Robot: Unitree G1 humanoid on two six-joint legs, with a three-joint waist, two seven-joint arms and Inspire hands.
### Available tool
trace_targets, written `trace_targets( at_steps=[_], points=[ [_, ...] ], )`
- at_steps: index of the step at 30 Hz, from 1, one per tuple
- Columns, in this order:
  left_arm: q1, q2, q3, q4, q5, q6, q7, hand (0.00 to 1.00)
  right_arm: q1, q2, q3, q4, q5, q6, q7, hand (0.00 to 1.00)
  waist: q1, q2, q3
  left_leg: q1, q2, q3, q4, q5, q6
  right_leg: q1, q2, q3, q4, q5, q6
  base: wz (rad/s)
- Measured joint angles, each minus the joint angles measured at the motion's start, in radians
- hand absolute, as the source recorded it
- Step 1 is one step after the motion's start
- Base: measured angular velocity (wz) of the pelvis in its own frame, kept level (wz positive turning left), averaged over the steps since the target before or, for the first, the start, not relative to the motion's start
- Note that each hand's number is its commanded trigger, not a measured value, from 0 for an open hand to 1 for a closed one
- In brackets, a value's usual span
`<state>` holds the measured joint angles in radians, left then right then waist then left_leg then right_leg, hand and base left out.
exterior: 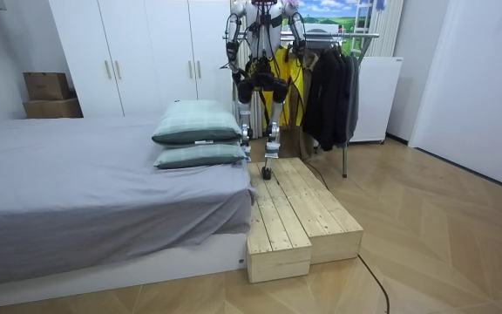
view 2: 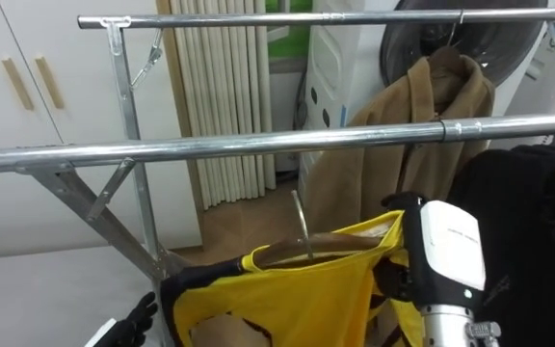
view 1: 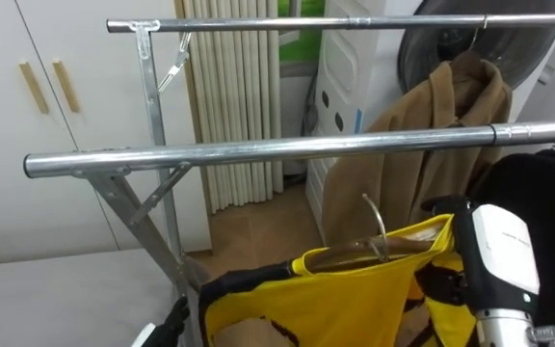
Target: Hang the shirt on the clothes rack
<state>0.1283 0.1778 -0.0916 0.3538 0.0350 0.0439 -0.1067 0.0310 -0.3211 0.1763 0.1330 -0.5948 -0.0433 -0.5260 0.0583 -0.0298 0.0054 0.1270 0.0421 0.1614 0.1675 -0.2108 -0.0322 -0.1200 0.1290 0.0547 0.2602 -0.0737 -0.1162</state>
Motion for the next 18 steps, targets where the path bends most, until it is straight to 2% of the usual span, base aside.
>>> trace_targets(
  at_steps=[6, 7, 8, 9, 10, 13, 18],
  points=[
    [0.0, -0.001, 0.0, 0.001, 0.001, -0.001, 0.017, 0.0, -0.005, 0.0, -0.004, 0.0, 0.081, 0.0, 0.052, 0.07, -0.002, 0.0, 0.0056, -0.006, 0.0, -0.002, 0.0, 0.0, 0.0, -0.004, 0.0, 0.0, -0.003, 0.0, 0.0, 0.0],
    [0.0, -0.002, 0.0, 0.0, 0.001, -0.001, 0.017, 0.0, -0.008, 0.0, -0.004, -0.001, 0.082, 0.0, 0.058, 0.2, -0.003, 0.0, 0.0055, -0.009, 0.0, -0.001, 0.0, 0.0, 0.0, -0.006, 0.0, 0.0, -0.003, 0.0, 0.0, 0.0],
    [-0.001, -0.002, 0.0, 0.0, 0.0, -0.001, 0.017, 0.0, -0.016, 0.0, -0.004, -0.001, 0.088, 0.0, 0.07, 0.26, -0.004, 0.0, 0.0055, -0.013, 0.0, -0.001, 0.0, 0.0, 0.0, -0.01, 0.0, 0.0, -0.004, 0.001, 0.001, 0.0],
    [-0.001, -0.002, -0.001, 0.0, 0.0, -0.001, 0.017, 0.0, -0.028, -0.001, -0.004, -0.001, 0.103, 0.001, 0.086, 0.58, -0.004, 0.0, 0.0054, -0.013, 0.0, 0.0, -0.001, 0.0, 0.0, -0.011, 0.0, 0.0, -0.004, 0.001, 0.001, 0.0],
    [-0.001, -0.004, -0.002, 0.0, 0.0, -0.001, 0.017, 0.0, -0.038, -0.001, -0.004, -0.002, 0.12, 0.001, 0.098, 1.0, -0.004, 0.0, 0.0052, -0.012, 0.0, 0.0, -0.001, 0.0, 0.0, -0.01, 0.0, 0.0, -0.004, 0.001, 0.0, 0.0],
    [-0.001, -0.004, 0.0, 0.0, 0.0, -0.001, 0.017, 0.0, -0.062, -0.003, -0.005, -0.015, 0.122, 0.002, 0.132, 1.0, -0.003, 0.0, 0.0051, -0.009, 0.0, -0.001, -0.001, 0.0, 0.0, -0.011, 0.0, -0.002, -0.004, 0.007, -0.009, 0.0],
    [-0.001, -0.005, 0.001, 0.001, 0.0, -0.007, 0.017, 0.0, -0.085, -0.01, -0.009, -0.027, 0.121, 0.001, 0.174, 1.0, -0.001, -0.005, 0.005, -0.007, 0.001, -0.001, -0.001, 0.0, 0.0, -0.009, 0.0, -0.004, -0.005, 0.006, -0.01, 0.0]
  ],
)
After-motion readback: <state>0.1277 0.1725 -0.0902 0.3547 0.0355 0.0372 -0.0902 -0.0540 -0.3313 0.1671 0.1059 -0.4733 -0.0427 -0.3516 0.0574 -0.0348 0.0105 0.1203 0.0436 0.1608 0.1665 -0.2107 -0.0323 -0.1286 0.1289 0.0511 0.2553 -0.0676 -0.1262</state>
